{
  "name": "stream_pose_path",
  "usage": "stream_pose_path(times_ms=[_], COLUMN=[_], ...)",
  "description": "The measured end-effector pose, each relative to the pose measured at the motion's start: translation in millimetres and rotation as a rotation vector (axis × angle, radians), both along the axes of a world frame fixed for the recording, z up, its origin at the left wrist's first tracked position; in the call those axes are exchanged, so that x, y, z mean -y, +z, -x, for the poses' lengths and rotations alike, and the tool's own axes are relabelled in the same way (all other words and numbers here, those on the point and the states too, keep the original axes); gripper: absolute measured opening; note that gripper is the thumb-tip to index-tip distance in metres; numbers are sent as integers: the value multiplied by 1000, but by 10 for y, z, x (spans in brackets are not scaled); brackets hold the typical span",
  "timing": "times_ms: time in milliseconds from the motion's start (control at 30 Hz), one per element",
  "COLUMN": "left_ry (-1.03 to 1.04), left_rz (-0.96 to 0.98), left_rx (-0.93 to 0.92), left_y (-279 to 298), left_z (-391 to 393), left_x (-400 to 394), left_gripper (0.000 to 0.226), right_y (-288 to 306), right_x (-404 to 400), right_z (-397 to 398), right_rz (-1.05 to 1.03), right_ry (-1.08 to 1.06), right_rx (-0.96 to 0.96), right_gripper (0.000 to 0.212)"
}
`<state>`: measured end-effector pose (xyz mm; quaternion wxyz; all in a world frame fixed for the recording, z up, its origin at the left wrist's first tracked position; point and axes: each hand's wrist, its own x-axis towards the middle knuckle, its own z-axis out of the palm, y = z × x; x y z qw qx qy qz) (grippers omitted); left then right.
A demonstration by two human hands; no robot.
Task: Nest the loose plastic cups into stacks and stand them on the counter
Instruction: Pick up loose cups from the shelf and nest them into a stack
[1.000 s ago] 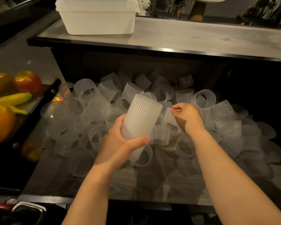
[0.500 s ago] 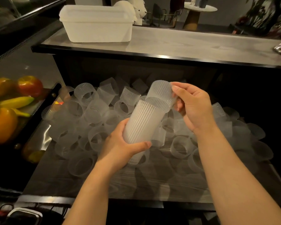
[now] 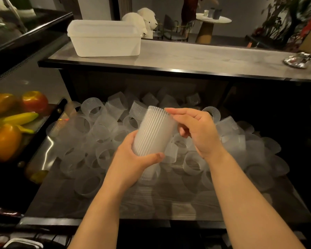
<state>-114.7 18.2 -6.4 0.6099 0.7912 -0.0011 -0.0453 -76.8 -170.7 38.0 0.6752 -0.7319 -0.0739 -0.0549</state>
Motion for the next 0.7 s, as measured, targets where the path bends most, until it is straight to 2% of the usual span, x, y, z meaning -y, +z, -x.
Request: stream_pose_path(times_ms=[200,300,400,467,600,667,700], left_ry=[-9,-14,-6,3,28,30,31], left_rz=[16,45,72,82,17,-12,-21], left_rx=[-11,-4,-30,-61,-69,-74,-79], left_y=[-29,-27,-69,-119,-216,-240,-244], left_z=[-50,-103,-146,-164,-190,-203,-206], left_x=[63,83,56,44,45,33,20], left_gripper=[73,70,73,77,85,87,87], right_y=[-119,-366,-699,-874,-1042,-1056,-1057], right_x=[61,264,624,742,705,667,656], right_z=[51,-168,-435,-547,-697,-719,-709], right_rz=[79,199,511,638,981,1011,1007], right_ry=[-20,-278,-529,-504,-362,-390,-437], right_rx=[9,17,-191,-358,-523,-544,-484], right_gripper=[28,29,49,56,60,55,49])
